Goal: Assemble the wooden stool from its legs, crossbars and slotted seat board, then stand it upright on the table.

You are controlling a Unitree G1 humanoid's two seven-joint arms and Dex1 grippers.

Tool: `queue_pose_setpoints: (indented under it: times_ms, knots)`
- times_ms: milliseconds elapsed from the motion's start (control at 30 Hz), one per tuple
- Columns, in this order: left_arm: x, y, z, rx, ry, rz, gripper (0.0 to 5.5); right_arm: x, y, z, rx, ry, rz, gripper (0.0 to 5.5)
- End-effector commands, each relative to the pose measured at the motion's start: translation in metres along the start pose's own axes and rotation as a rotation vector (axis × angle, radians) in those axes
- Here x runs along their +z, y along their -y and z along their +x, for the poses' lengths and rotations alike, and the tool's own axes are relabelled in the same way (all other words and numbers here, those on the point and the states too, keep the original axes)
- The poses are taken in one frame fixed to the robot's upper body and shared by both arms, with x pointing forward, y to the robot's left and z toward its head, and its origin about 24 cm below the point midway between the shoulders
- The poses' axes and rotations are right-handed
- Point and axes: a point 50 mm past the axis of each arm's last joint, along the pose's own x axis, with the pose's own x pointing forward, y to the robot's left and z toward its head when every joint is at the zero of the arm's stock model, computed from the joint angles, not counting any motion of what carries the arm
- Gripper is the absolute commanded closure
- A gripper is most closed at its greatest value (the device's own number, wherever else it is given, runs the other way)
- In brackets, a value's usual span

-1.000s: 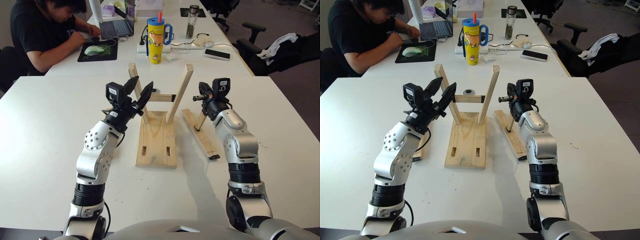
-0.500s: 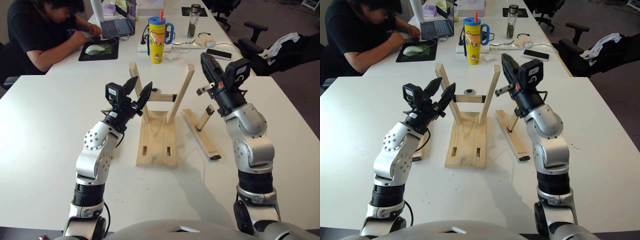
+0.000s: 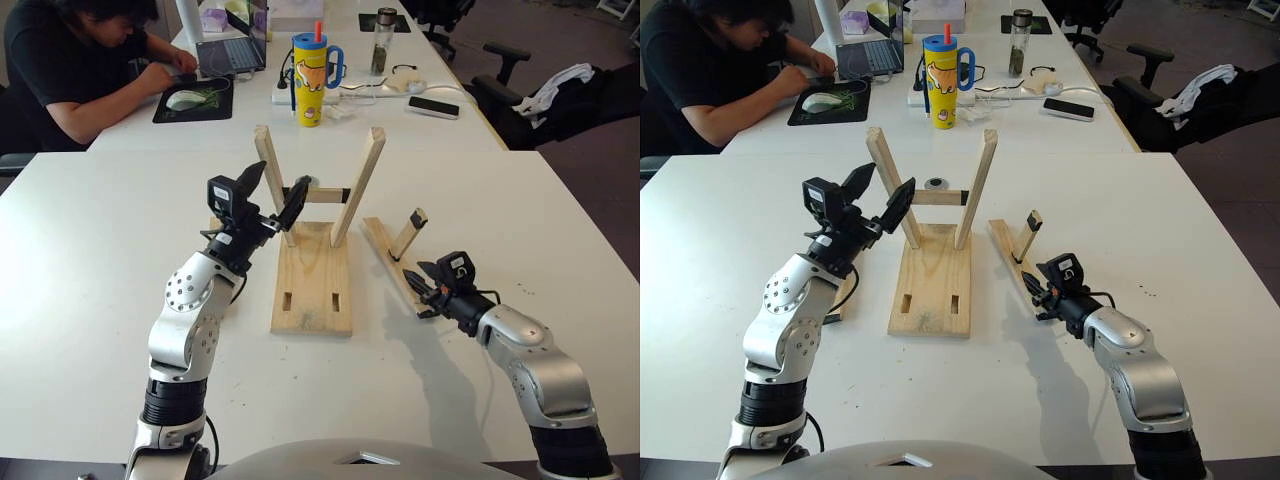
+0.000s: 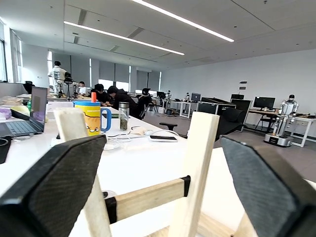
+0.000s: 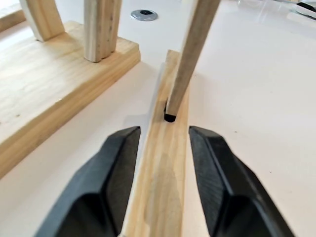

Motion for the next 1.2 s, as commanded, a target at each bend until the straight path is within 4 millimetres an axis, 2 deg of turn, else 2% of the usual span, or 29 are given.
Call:
queue_pose_setpoints:
  times_ms: [33, 300, 567, 733, 900, 967, 1067, 1200]
  knots:
    - [-0.005, 0.008, -0.002, -0.056, -0.03, -0.034, 0.96, -0.001, 0.005, 0.007, 0.006, -0.09, -0.042, 3.1]
    - [-0.01, 0.007, -0.001, -0.067, -0.056, -0.027, 0.96, -0.005, 0.006, 0.015, 0.035, -0.15, 0.012, 1.9]
    - [-0.013, 0.005, 0.0, -0.061, -0.067, -0.016, 0.96, -0.007, 0.004, 0.025, 0.043, -0.186, -0.008, 1.9]
    - [-0.013, 0.004, 0.002, -0.068, -0.074, -0.001, 0.96, -0.015, 0.004, 0.03, 0.039, -0.254, 0.003, 2.59]
    - [-0.012, 0.005, 0.003, -0.081, -0.082, 0.014, 0.96, -0.017, 0.006, 0.029, 0.024, -0.247, 0.023, 3.38]
    - [-0.012, 0.005, 0.003, -0.087, -0.087, 0.012, 0.96, -0.015, 0.009, 0.029, 0.003, -0.227, 0.033, 3.41]
    - [-0.01, 0.005, 0.005, -0.113, -0.095, -0.001, 0.96, -0.006, 0.022, 0.028, -0.083, -0.135, 0.044, 3.41]
    - [-0.004, 0.004, 0.008, -0.156, -0.088, -0.016, 0.96, 0.025, 0.04, 0.024, -0.176, 0.114, 0.11, 3.41]
